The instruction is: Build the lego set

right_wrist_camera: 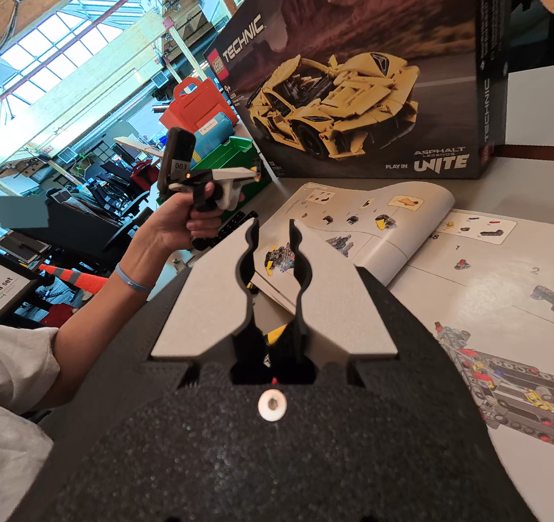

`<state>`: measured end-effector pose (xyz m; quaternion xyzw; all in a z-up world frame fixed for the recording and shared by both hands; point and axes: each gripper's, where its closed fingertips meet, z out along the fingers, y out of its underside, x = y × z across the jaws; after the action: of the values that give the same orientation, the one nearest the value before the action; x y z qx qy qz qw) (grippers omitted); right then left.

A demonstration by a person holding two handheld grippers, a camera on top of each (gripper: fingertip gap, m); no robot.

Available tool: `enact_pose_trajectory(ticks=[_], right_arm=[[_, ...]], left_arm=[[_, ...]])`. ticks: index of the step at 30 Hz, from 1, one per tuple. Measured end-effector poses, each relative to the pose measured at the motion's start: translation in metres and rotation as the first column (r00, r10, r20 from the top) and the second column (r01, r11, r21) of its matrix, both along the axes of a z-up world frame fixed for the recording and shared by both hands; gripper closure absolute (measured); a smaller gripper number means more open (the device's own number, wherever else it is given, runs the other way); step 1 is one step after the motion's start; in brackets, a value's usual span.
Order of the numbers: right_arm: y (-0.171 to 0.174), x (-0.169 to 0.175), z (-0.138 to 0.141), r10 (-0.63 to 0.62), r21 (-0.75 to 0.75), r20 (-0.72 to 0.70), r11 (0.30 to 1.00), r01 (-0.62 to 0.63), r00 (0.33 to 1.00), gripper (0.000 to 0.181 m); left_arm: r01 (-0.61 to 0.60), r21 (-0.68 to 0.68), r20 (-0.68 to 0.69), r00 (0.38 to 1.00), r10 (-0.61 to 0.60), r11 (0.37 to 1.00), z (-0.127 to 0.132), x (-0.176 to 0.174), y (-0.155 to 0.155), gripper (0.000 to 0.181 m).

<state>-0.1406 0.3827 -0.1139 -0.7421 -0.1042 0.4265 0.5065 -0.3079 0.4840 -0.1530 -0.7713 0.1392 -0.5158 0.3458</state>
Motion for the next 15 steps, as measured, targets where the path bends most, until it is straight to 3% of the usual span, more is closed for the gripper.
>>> enact_pose_trajectory(ticks=[3, 5, 7, 10, 15], right_arm=[[0.000, 0.000, -0.001, 0.011, -0.011, -0.011, 1.000, -0.011, 1.000, 0.162], [-0.001, -0.002, -0.004, 0.029, -0.028, -0.003, 0.999, -0.029, 1.000, 0.161], [-0.001, -0.002, -0.005, 0.031, -0.024, 0.012, 0.999, -0.030, 0.999, 0.161], [-0.001, -0.002, -0.004, 0.034, -0.015, 0.020, 0.999, -0.034, 0.999, 0.162], [-0.002, -0.004, -0.001, 0.048, -0.019, -0.004, 0.999, -0.048, 0.999, 0.161]], left_arm=[[0.310, 0.033, 0.041, 0.950, -0.311, 0.950, 0.014, 0.033, -0.050, 0.176], [0.520, 0.076, 0.063, 0.849, -0.525, 0.851, 0.025, 0.050, -0.094, 0.176], [0.652, 0.137, -0.001, 0.753, -0.658, 0.746, 0.026, 0.060, -0.129, 0.176], [0.795, 0.201, -0.157, 0.603, -0.782, 0.573, 0.015, 0.069, -0.175, 0.176], [0.908, 0.265, -0.304, 0.398, -0.866, 0.324, 0.002, 0.073, -0.229, 0.175]])
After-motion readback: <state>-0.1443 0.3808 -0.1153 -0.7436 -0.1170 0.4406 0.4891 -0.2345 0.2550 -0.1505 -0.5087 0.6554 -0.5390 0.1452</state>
